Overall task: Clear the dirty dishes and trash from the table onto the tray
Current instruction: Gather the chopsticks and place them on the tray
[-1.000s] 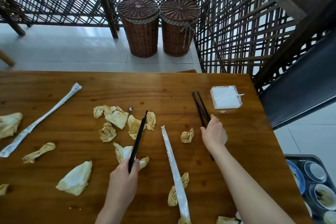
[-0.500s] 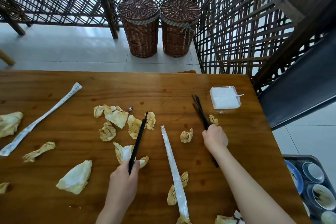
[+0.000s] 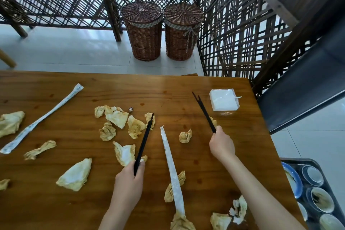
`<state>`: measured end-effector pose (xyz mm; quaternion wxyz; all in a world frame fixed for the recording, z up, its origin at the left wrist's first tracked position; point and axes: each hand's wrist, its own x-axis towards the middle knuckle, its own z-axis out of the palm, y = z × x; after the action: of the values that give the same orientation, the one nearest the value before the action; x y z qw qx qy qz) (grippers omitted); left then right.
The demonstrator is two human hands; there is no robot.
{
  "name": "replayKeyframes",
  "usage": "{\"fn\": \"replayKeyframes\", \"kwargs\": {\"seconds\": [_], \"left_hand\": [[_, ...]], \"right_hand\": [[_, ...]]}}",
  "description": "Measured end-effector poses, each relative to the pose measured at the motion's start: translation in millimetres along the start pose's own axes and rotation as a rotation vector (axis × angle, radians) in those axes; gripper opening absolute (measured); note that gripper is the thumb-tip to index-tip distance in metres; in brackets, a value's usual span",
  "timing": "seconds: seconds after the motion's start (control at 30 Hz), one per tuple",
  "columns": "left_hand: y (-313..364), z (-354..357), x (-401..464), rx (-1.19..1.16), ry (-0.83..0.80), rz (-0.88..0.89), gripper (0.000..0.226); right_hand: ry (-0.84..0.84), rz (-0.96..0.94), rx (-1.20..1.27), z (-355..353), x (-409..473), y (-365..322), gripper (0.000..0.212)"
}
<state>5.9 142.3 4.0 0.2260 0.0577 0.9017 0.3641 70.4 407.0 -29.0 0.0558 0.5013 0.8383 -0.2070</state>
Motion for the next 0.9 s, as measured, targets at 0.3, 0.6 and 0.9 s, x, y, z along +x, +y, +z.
{"fn": "replayKeyframes", "kwargs": {"seconds": [0.3,0.6,0.9], "left_hand": [[13,14,-35,-0.029,-0.023,0.063,0.022],[27,44,-88,-0.173,-0.103,0.06,0.023],[36,66,-130,-0.304,-0.325,0.01,0.016]], "right_hand": [[-0.17,-0.022,0.41,-25,-46,45,0.035],[-0.278,-0.014,0.598,-40,-108,95,0.016],[-0.307,0.082,0.763,-61,-167,123,0.013]]}}
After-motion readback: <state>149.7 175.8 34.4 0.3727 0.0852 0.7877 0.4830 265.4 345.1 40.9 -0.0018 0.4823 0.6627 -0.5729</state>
